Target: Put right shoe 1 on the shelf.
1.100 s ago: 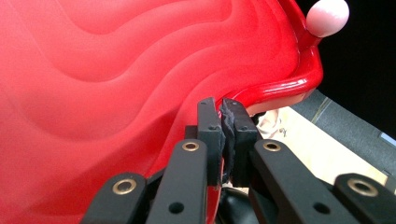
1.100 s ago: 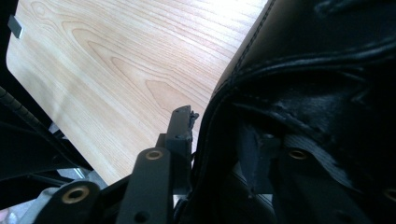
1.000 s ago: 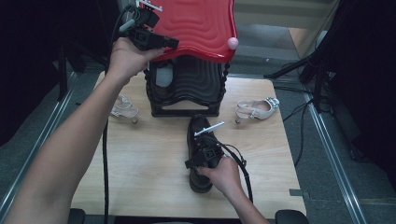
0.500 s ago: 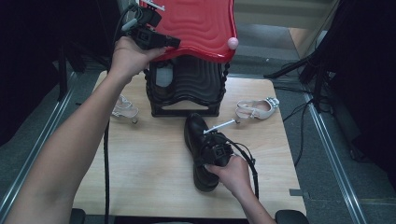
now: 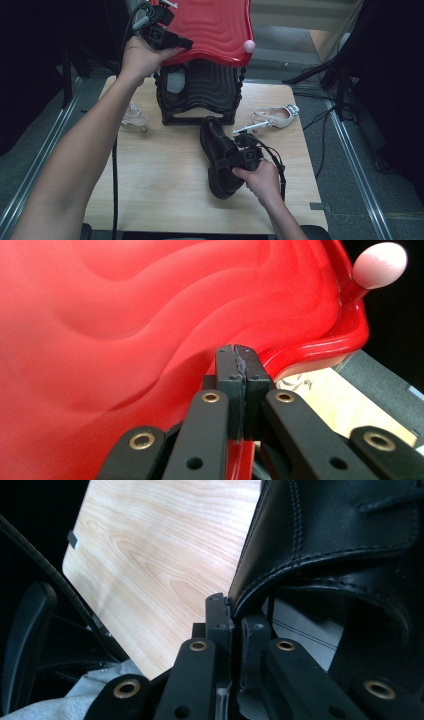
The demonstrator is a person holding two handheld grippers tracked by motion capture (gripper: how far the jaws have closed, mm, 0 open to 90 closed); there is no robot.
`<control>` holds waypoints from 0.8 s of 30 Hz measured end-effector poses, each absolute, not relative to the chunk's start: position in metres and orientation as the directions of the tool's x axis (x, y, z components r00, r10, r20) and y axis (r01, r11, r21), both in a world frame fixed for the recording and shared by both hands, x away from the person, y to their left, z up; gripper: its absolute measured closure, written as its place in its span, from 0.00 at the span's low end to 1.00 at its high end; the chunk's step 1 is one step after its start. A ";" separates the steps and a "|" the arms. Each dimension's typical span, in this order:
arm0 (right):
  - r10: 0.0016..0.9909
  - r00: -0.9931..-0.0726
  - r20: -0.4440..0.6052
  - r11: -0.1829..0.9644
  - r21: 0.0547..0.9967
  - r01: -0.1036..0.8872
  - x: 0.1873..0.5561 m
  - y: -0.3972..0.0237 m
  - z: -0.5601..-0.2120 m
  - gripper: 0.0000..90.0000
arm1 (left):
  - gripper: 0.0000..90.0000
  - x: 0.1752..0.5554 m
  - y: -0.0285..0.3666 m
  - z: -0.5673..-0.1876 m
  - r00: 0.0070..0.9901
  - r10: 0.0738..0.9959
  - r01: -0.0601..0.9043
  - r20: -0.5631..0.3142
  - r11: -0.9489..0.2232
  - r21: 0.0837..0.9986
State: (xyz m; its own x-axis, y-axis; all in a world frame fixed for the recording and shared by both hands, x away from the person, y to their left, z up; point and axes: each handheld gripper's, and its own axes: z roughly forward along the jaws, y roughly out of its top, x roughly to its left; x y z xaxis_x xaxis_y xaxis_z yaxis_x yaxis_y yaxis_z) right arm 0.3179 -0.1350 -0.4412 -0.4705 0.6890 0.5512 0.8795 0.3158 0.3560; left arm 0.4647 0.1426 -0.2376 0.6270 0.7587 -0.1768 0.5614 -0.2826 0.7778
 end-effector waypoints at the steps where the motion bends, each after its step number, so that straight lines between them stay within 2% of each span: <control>1: 0.685 -0.465 0.560 0.306 0.358 0.882 0.319 -0.137 -0.440 0.97 | 1.00 0.465 0.143 -0.238 0.628 0.757 0.566 -0.180 -0.285 0.773; 10: 0.665 -0.473 0.579 0.287 0.387 0.877 0.318 -0.139 -0.430 0.97 | 1.00 0.464 0.150 -0.241 0.640 0.744 0.554 -0.193 -0.273 0.786; 24: 0.628 -0.538 0.562 0.274 0.487 0.830 0.311 -0.138 -0.386 0.98 | 1.00 0.463 0.148 -0.240 0.640 0.749 0.547 -0.170 -0.290 0.785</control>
State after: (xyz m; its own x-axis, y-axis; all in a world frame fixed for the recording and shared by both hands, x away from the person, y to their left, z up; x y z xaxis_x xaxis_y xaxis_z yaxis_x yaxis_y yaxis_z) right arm 0.3108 -0.1377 -0.3857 -0.5376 0.6282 0.5625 0.8295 0.2742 0.4866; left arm 0.4628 0.1477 -0.2397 0.6403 0.7491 -0.1696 0.5473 -0.2901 0.7850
